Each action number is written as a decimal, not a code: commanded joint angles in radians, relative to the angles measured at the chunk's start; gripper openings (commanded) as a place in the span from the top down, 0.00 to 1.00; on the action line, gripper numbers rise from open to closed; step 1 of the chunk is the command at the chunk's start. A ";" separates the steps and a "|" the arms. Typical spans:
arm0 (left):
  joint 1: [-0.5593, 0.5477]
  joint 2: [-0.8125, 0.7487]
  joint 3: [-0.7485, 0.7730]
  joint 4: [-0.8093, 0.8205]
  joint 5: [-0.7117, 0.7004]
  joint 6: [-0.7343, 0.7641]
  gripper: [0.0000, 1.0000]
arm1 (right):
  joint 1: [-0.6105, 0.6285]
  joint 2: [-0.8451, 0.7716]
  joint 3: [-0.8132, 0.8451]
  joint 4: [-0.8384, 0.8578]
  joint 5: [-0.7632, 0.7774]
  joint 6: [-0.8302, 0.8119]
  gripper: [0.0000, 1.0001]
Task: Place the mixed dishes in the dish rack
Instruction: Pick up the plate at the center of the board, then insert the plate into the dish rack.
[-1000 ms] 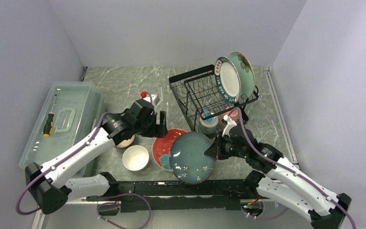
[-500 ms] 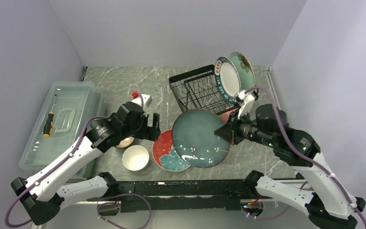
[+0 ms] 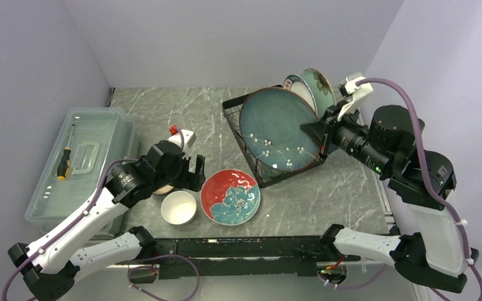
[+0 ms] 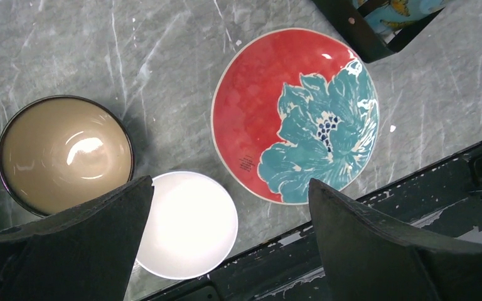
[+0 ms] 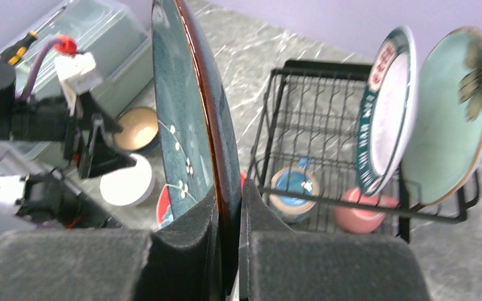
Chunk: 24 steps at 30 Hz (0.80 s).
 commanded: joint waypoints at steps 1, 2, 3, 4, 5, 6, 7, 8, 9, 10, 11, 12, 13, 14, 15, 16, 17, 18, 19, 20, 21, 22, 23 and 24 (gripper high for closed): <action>-0.001 -0.024 -0.028 0.024 -0.021 0.033 0.01 | 0.003 0.051 0.130 0.209 0.098 -0.103 1.00; -0.002 -0.027 -0.035 0.026 -0.024 0.033 0.01 | 0.003 0.065 0.140 0.220 0.106 -0.126 1.00; -0.001 -0.031 -0.042 0.028 -0.026 0.033 0.01 | 0.004 0.077 0.143 0.234 0.114 -0.146 1.00; -0.002 -0.035 -0.049 0.030 -0.030 0.031 0.01 | 0.004 0.088 0.144 0.251 0.125 -0.168 1.00; -0.001 -0.038 -0.054 0.030 -0.032 0.029 0.01 | 0.004 0.097 0.143 0.269 0.143 -0.185 1.00; -0.001 -0.039 -0.057 0.029 -0.030 0.028 0.01 | 0.003 0.106 0.144 0.283 0.158 -0.194 1.00; -0.001 -0.040 -0.060 0.027 -0.033 0.028 0.01 | 0.004 0.114 0.143 0.300 0.181 -0.221 1.00; -0.001 -0.040 -0.062 0.026 -0.041 0.027 0.01 | 0.004 0.121 0.139 0.318 0.199 -0.238 1.00; -0.002 -0.040 -0.064 0.023 -0.048 0.027 0.01 | 0.004 0.126 0.135 0.335 0.211 -0.256 1.00; -0.002 -0.039 -0.064 0.022 -0.055 0.028 0.01 | 0.004 0.129 0.124 0.356 0.222 -0.274 1.00; -0.001 -0.038 -0.065 0.020 -0.059 0.029 0.01 | 0.003 0.128 0.116 0.378 0.225 -0.295 1.00; -0.002 -0.036 -0.066 0.019 -0.061 0.029 0.01 | 0.003 0.128 0.101 0.408 0.230 -0.313 1.00; -0.002 -0.035 -0.066 0.020 -0.061 0.031 0.01 | 0.003 0.128 0.092 0.426 0.233 -0.330 1.00; -0.002 -0.033 -0.068 0.019 -0.061 0.033 0.01 | 0.003 0.131 0.087 0.439 0.238 -0.346 1.00; -0.002 -0.032 -0.069 0.018 -0.063 0.033 0.00 | 0.003 0.136 0.082 0.451 0.248 -0.357 1.00; -0.002 -0.029 -0.069 0.016 -0.064 0.032 0.01 | 0.003 0.140 0.077 0.463 0.258 -0.367 1.00; -0.002 -0.028 -0.068 0.015 -0.063 0.032 0.01 | 0.003 0.144 0.071 0.475 0.266 -0.379 1.00; -0.001 -0.027 -0.070 0.016 -0.062 0.033 0.01 | 0.004 0.147 0.060 0.491 0.277 -0.389 1.00; -0.002 -0.026 -0.071 0.016 -0.061 0.033 0.01 | 0.003 0.148 0.047 0.509 0.293 -0.403 1.00; -0.002 -0.024 -0.071 0.016 -0.062 0.034 0.01 | 0.003 0.148 0.031 0.532 0.312 -0.417 1.00; -0.002 -0.023 -0.071 0.015 -0.063 0.034 0.00 | 0.003 0.148 0.015 0.556 0.331 -0.433 1.00; -0.002 -0.021 -0.071 0.015 -0.064 0.034 0.01 | 0.004 0.149 -0.002 0.578 0.350 -0.458 1.00; -0.002 -0.018 -0.072 0.016 -0.062 0.034 0.01 | 0.004 0.151 -0.015 0.596 0.366 -0.475 1.00; -0.002 -0.014 -0.073 0.017 -0.058 0.034 0.01 | 0.004 0.154 -0.026 0.612 0.384 -0.490 1.00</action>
